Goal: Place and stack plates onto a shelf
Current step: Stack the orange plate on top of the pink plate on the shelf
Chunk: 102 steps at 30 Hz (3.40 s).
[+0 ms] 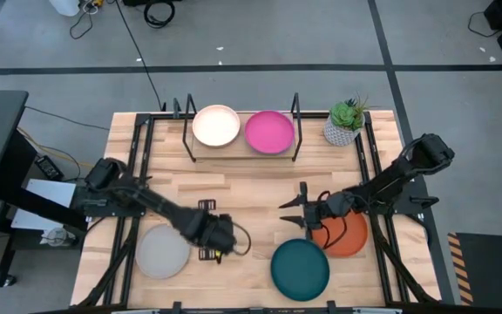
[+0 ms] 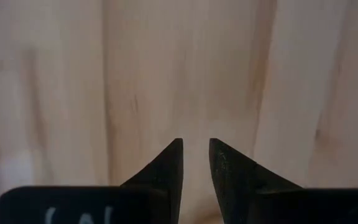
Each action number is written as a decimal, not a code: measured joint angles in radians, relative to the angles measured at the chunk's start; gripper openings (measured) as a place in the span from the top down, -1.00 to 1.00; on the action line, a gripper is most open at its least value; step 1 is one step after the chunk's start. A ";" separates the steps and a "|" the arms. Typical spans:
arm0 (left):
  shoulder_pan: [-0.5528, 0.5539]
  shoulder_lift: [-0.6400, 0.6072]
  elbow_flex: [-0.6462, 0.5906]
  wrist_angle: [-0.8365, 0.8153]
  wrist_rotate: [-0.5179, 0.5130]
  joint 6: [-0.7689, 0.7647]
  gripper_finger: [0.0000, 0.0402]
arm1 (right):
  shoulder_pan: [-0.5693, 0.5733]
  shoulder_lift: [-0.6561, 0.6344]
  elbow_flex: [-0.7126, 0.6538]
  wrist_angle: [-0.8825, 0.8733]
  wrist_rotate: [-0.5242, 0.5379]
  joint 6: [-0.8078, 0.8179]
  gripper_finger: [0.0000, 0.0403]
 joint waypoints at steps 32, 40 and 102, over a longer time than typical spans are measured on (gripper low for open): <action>0.164 -0.352 -0.552 0.863 -0.085 0.800 0.89 | 0.075 0.000 0.608 -1.654 -0.263 1.000 0.23; 0.276 -0.356 -0.569 0.950 0.061 0.988 0.89 | 0.218 0.000 0.657 -1.800 -0.326 1.361 0.23; 0.330 -0.357 -0.558 1.248 -0.240 1.117 0.89 | 0.441 0.227 0.675 -2.021 -0.417 1.348 0.37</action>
